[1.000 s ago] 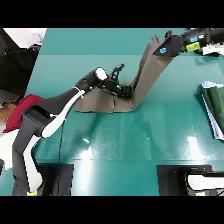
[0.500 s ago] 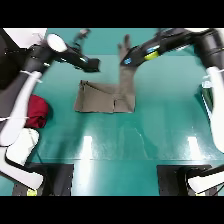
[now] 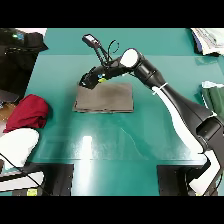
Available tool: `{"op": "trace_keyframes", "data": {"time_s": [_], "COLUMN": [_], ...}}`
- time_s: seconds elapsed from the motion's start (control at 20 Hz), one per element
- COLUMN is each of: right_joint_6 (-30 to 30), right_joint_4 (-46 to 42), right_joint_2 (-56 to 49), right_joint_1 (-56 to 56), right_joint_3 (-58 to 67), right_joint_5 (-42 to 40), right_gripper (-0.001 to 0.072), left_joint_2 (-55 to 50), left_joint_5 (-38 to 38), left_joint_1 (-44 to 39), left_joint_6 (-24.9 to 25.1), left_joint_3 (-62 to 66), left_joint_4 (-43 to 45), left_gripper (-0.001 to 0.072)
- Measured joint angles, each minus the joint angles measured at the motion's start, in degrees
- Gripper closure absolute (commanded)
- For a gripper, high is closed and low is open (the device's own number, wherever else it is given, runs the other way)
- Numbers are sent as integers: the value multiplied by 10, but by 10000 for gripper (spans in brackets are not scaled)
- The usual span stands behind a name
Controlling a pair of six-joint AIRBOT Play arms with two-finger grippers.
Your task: Fold the shirts.
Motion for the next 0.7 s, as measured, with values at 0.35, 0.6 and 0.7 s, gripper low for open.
{"op": "trace_keyframes", "data": {"time_s": [0.35,0.6,0.7], "right_joint_6": [53,98,103], "right_joint_4": [-104,-101,-53], "right_joint_2": [90,135,127], "right_joint_1": [-135,-257,-291], "right_joint_3": [-118,-287,-343], "right_joint_5": [122,103,90], "right_gripper": [301,-7,45], "left_joint_2": [18,20,20], "left_joint_5": [-15,-3,6], "left_joint_1": [-13,-32,-35], "left_joint_6": [9,20,22], "left_joint_3": [-23,-51,-56], "left_joint_4": [5,5,5], "left_gripper": [681,681,681]}}
